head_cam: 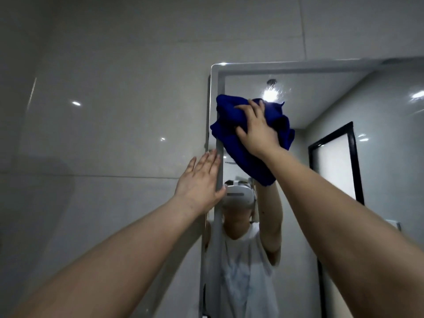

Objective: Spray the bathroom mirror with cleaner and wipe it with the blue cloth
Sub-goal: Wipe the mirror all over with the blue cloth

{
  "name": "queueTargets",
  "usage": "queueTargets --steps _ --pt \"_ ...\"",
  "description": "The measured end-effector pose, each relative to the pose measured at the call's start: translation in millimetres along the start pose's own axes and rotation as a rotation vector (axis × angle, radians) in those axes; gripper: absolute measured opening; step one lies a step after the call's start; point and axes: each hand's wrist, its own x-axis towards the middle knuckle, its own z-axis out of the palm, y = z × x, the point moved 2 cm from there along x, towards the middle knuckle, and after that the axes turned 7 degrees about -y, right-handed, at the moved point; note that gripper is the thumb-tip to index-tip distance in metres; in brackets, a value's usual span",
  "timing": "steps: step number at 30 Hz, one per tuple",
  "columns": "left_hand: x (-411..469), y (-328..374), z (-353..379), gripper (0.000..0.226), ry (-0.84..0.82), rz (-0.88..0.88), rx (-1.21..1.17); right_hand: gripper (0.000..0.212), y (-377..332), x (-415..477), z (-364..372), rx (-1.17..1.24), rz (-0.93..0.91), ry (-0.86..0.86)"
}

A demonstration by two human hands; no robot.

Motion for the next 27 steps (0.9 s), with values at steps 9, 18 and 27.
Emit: queueTargets --steps 9,18,27 --pt "-0.1 -0.3 3.8 0.082 -0.024 0.018 0.057 0.049 3.0 -36.7 13.6 -0.023 -0.103 0.004" --pt "-4.1 -8.9 15.8 0.071 0.047 0.081 -0.006 0.051 13.3 -81.2 27.5 0.000 -0.146 -0.025" --pt "-72.0 25.1 67.4 0.067 0.084 0.049 -0.225 0.049 64.0 -206.9 65.5 0.006 -0.205 -0.161"
